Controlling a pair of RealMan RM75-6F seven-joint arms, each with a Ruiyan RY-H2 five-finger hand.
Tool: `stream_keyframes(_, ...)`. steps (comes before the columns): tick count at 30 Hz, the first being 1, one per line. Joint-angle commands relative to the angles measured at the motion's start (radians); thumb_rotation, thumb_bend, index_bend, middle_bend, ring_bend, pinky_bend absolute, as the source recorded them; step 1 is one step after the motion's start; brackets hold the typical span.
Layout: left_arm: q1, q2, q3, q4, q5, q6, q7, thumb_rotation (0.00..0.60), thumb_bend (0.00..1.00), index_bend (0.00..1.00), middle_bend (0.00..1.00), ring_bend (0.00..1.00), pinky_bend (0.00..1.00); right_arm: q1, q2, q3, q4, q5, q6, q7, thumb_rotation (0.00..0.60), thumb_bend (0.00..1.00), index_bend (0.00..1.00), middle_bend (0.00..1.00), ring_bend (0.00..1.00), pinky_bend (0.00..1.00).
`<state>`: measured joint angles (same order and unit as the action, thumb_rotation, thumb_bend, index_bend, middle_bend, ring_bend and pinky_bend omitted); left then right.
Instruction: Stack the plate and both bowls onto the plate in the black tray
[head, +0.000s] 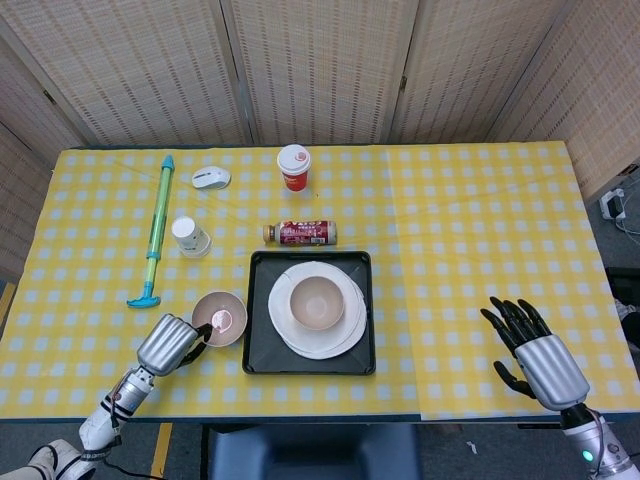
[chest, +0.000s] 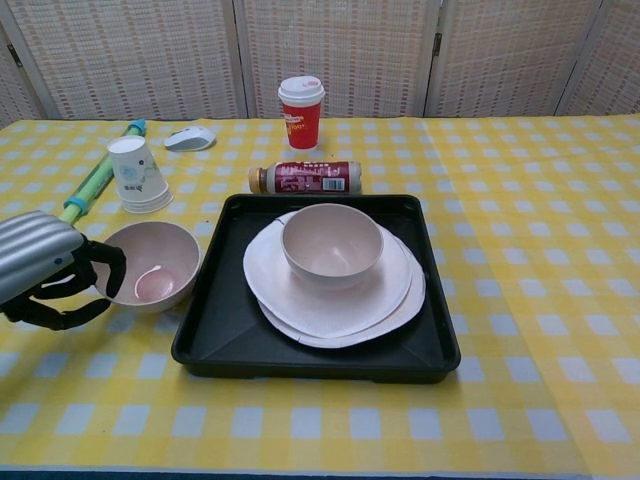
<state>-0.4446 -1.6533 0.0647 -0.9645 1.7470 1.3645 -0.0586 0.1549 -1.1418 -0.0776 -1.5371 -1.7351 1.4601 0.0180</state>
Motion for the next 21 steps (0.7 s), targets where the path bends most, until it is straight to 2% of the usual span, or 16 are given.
stream_keyframes(1, -0.001, -0.006, -0.001, 0.014, 0.010, 0.033, -0.019, 0.600, 0.50, 0.62, 1.00, 0.99, 1.00, 0.001, -0.001, 0.001, 0.000, 0.001, -0.004, 0.000, 0.600, 0.40, 0.00, 0.00, 0.00, 0.00)
stream_keyframes(11, -0.003, -0.008, -0.020, -0.039, 0.025, 0.105, 0.015, 0.600, 0.52, 0.62, 1.00, 0.99, 1.00, -0.001, 0.006, -0.002, -0.004, -0.008, 0.002, 0.011, 0.600, 0.40, 0.00, 0.00, 0.00, 0.00)
stream_keyframes(15, -0.025, -0.001, -0.038, -0.123, 0.027, 0.091, 0.080, 0.600, 0.52, 0.62, 1.00, 0.99, 1.00, -0.006, 0.010, -0.005, -0.005, -0.020, 0.015, 0.020, 0.600, 0.40, 0.00, 0.00, 0.00, 0.00)
stream_keyframes(21, -0.087, 0.019, -0.090, -0.312, 0.007, 0.016, 0.177, 0.600, 0.52, 0.62, 1.00, 0.99, 1.00, -0.011, 0.019, -0.006, -0.007, -0.028, 0.032, 0.036, 0.600, 0.40, 0.00, 0.00, 0.00, 0.00)
